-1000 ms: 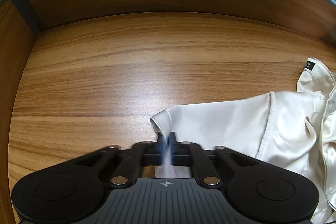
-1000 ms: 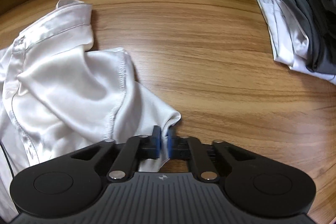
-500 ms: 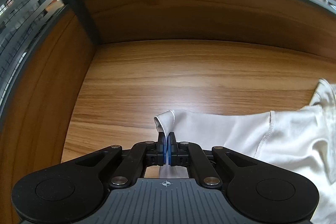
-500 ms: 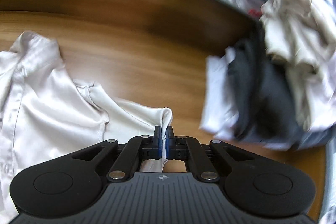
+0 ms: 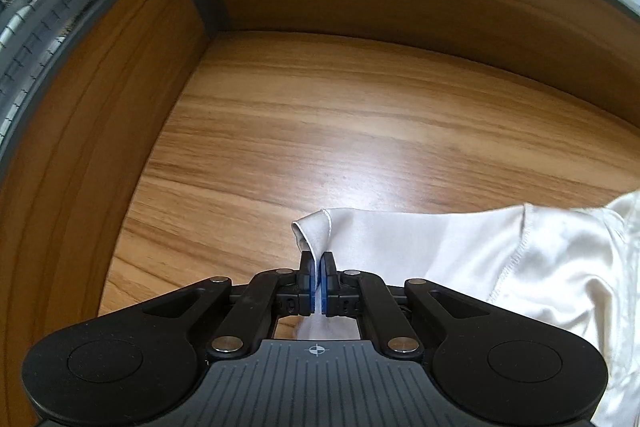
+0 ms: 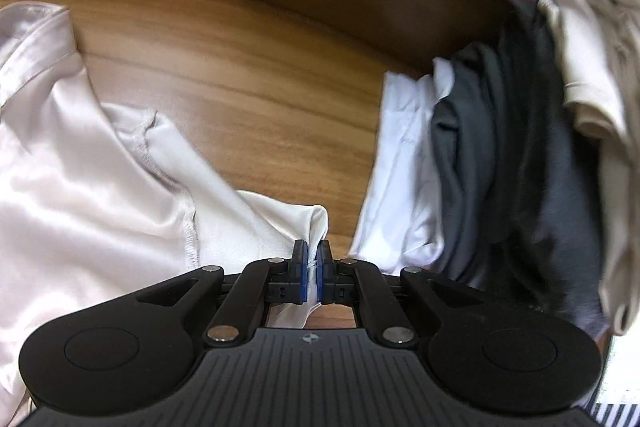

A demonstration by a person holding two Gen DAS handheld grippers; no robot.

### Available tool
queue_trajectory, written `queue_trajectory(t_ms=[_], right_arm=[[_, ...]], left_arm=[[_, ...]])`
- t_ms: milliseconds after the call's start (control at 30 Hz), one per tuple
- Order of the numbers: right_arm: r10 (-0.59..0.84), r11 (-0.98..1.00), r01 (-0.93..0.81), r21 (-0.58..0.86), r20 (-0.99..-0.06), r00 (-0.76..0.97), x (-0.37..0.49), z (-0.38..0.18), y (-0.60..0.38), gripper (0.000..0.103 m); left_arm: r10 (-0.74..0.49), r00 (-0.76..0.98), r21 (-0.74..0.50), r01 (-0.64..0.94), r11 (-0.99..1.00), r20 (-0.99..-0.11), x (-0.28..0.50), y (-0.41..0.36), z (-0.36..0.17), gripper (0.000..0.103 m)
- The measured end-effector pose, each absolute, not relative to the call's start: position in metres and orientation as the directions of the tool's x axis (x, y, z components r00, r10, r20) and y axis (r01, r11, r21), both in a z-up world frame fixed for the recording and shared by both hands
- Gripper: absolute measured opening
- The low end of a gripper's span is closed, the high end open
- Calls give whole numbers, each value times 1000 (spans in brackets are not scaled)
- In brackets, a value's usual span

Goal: Fold clothes

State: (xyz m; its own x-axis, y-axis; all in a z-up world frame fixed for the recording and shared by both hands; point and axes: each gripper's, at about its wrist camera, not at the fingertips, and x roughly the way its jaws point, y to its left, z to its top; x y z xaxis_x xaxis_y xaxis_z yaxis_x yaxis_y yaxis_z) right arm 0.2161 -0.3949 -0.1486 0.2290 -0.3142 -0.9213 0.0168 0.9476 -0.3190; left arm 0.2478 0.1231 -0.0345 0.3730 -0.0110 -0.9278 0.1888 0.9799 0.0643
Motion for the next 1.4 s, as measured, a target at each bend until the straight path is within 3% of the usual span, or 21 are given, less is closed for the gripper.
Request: queue_trajectory(t_ms=[67, 133, 300, 567, 833, 1267, 1400], right_arm=[[-285, 956, 0, -292, -932, 226, 214, -149, -393, 8], [-268, 959, -27, -283, -931, 247, 214, -144, -391, 16], [-214, 960, -107, -260, -923, 321, 217, -122, -379, 33], [-90, 932, -301, -202, -933, 348, 242, -122, -351, 37], [69, 919, -387, -76, -935, 348, 271, -119, -297, 37], [383, 907, -265, 329, -905, 187, 317, -148, -197, 41], [421, 897, -216, 385, -895, 151, 318, -159, -184, 42]], left_arm=[[-27, 376, 56, 207, 977, -926, 247, 121, -27, 15], [-56, 380, 43, 247, 968, -923, 244, 114, -21, 43], [-146, 375, 1, 365, 931, -915, 240, 94, -6, 53], [-242, 307, -16, 589, 808, -921, 254, 34, -8, 56], [-271, 250, -43, 657, 753, -930, 274, 7, -21, 57], [-274, 181, -92, 656, 749, -944, 278, 25, -35, 57], [-268, 193, -91, 628, 773, -944, 281, 41, -32, 57]])
